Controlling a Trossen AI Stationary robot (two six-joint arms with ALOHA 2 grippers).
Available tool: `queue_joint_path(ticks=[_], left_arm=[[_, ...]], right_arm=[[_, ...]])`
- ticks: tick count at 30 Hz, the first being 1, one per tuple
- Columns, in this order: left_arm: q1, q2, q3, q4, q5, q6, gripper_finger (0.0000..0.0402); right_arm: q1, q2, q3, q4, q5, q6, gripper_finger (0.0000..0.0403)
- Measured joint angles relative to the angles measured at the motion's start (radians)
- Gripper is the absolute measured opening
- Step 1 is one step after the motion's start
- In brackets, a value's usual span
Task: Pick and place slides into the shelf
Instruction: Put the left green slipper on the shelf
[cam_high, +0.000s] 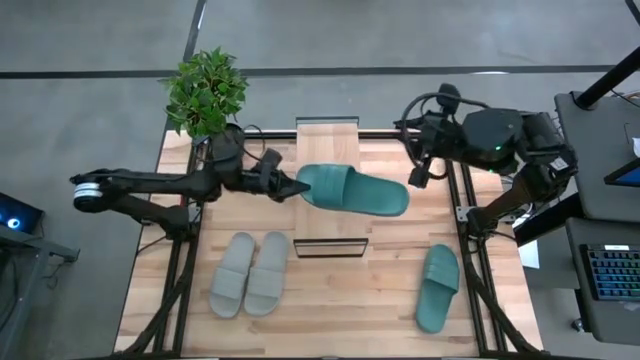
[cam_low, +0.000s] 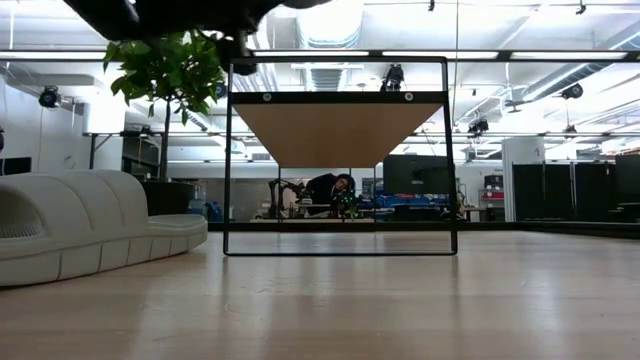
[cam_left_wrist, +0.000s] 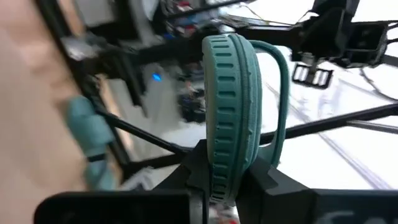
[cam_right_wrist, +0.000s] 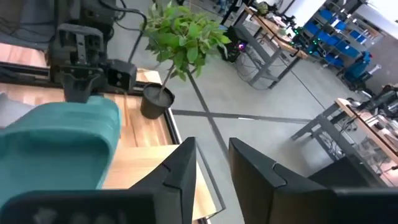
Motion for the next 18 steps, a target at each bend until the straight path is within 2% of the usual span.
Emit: queue_joint_path(ticks=[2,7,12,18], left_arm=[[-0.003,-0.060,0.002,-0.111,-0.049,0.034,0.0022],[-0.030,-0.165,0.001,-0.263,-0.212,0.063,0.0022],[-0.098,-0.210,0.002,-0.354,-0.337,0.070,0.0022],[-0.187,-0.208,0.002,-0.441,-0.452,0.047,0.0022]], right_arm=[[0.000,-0.007,-0.002,0.000,0.000,0.001,0.0081],[0.000,-0.016,-0.005,-0.002,-0.001,0.005,0.0071],[0.000,-0.017,-0.006,-0.015,-0.001,0.063,0.0068],[0.000,-0.019,-0.006,-0.026,-0.003,0.121,0.0076]])
